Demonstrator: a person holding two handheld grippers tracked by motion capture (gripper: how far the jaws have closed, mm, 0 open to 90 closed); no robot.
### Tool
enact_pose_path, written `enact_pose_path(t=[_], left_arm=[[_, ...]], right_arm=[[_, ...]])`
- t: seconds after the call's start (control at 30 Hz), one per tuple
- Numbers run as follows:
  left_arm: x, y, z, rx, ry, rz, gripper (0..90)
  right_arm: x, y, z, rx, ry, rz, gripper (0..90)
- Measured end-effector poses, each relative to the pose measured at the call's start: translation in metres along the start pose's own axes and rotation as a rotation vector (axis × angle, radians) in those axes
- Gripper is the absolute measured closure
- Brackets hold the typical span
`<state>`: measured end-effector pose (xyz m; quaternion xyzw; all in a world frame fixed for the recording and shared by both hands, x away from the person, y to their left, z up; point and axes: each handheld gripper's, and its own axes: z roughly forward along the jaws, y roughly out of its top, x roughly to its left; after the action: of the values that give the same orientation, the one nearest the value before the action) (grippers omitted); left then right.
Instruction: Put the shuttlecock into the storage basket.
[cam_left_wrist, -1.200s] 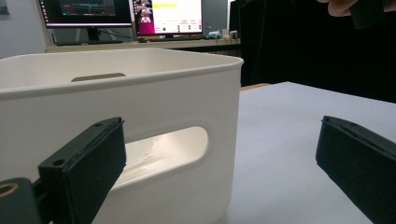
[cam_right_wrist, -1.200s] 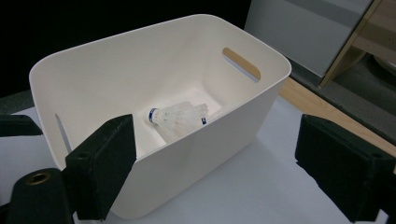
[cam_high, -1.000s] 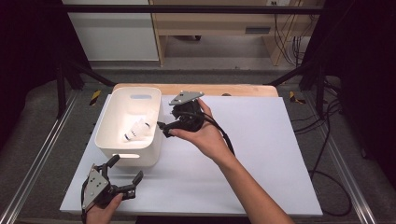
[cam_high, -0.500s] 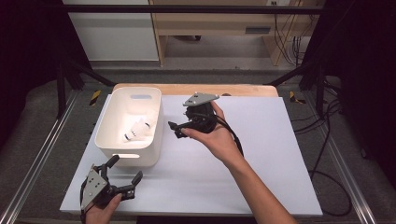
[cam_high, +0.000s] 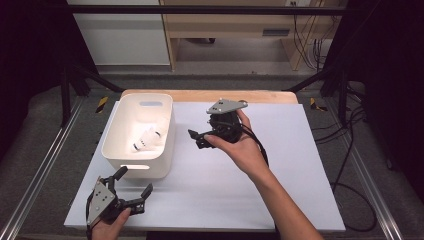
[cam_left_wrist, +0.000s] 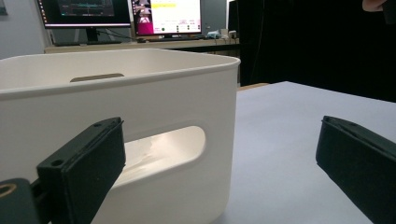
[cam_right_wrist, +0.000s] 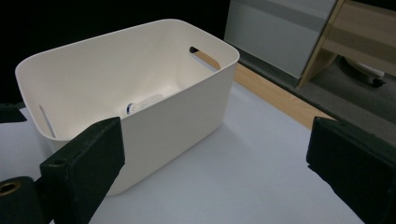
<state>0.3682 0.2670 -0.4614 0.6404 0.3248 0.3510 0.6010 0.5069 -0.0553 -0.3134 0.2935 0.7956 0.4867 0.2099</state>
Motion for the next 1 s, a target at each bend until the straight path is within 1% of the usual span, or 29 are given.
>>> enact_pose_path(t=[0.2, 0.37, 0.47, 0.53, 0.83, 1.0], left_arm=[[0.000, -0.001, 0.000, 0.003, 0.007, -0.006, 1.3], [0.001, -0.001, -0.001, 0.004, 0.006, -0.005, 1.3], [0.001, -0.001, -0.001, -0.001, 0.008, -0.012, 1.3], [0.001, -0.001, -0.001, 0.000, 0.007, -0.010, 1.3], [0.001, -0.001, -0.001, 0.001, 0.008, -0.009, 1.3], [0.002, -0.001, -0.001, 0.001, 0.009, -0.009, 1.2]], right_arm=[[-0.007, -0.005, -0.014, -0.016, -0.014, 0.012, 4.3], [-0.013, -0.009, -0.024, -0.034, -0.026, 0.026, 4.0], [-0.016, -0.011, -0.030, -0.044, -0.034, 0.028, 3.9], [-0.018, -0.013, -0.033, -0.050, -0.041, 0.039, 3.9], [-0.025, -0.016, -0.044, -0.060, -0.054, 0.044, 3.9], [-0.028, -0.017, -0.051, -0.076, -0.063, 0.055, 3.8]])
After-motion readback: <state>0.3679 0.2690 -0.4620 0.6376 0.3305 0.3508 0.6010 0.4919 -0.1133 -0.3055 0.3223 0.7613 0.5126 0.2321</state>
